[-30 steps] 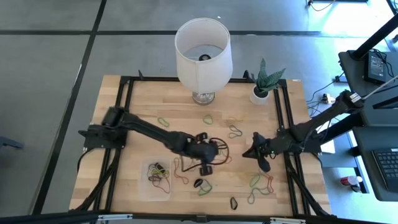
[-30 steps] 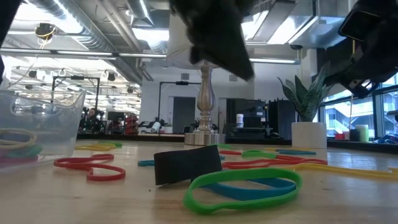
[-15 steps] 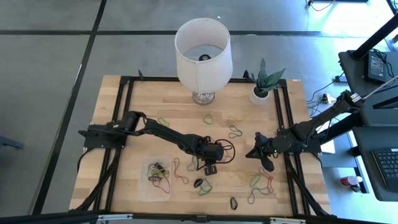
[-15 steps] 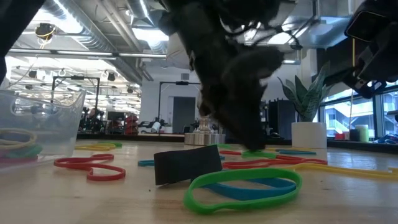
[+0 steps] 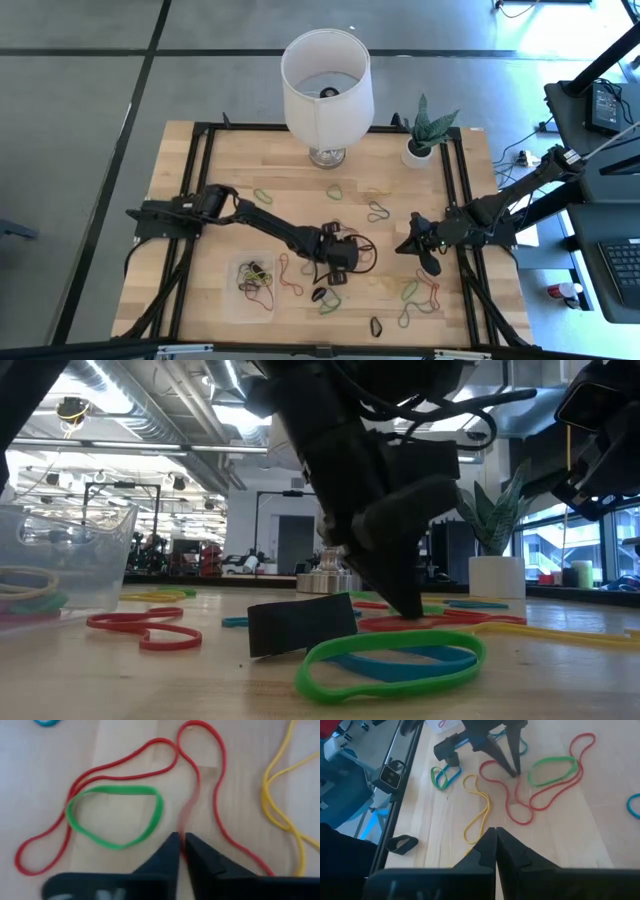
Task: Pick and place rubber bands into bin
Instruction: Put the red rubber band into the transparent bin
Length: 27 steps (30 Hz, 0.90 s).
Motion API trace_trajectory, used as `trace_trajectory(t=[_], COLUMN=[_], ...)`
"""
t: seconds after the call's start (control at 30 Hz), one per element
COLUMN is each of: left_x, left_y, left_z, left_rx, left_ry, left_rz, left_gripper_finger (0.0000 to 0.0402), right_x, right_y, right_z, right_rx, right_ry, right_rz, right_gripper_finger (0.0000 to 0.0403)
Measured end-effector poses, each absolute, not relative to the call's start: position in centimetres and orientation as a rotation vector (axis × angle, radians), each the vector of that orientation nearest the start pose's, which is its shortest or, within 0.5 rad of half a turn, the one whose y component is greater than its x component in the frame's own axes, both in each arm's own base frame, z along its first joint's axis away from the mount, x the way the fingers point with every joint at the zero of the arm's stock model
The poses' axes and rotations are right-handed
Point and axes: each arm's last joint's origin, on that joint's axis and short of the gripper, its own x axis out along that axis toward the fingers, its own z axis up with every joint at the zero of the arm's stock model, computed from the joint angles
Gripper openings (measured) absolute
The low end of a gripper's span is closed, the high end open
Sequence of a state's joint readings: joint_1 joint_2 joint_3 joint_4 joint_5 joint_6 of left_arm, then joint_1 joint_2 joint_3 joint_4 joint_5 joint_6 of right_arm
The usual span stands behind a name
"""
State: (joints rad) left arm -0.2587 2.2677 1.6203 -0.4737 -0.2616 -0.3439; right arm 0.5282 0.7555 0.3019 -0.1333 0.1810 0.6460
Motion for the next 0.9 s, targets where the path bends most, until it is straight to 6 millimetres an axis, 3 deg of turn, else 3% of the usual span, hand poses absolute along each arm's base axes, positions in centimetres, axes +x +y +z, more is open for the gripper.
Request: trace_trajectory(t=[0.2,0.37,0.63,0.77,0.9], left_x=[44.6,44.4,43.1,41.4,39.5], left_y=[-11.4,-11.3,-11.2,-11.3,-11.6], left_z=[12.1,14.1,21.6,25.6,28.5], left_rx=[-0.004,0.029,0.033,0.058,0.078], left_ry=[1.063,1.085,0.966,0.879,0.849], left_rz=[0.226,0.208,0.212,0.248,0.258], left_gripper_finger=[0.0002,0.0002,0.0002,0.0002,0.0002], right_x=[13.6,13.6,13.6,13.7,13.7], right_y=[7.3,7.3,7.3,7.3,7.3], right_z=[17.8,17.8,17.8,17.8,17.9], right_rx=[0.419,0.42,0.423,0.424,0.422], right_ry=[0.635,0.635,0.631,0.626,0.621], right_rz=[0.145,0.144,0.143,0.143,0.136], right_gripper_finger=[0.0014,0.0009,0.001,0.0014,0.0008])
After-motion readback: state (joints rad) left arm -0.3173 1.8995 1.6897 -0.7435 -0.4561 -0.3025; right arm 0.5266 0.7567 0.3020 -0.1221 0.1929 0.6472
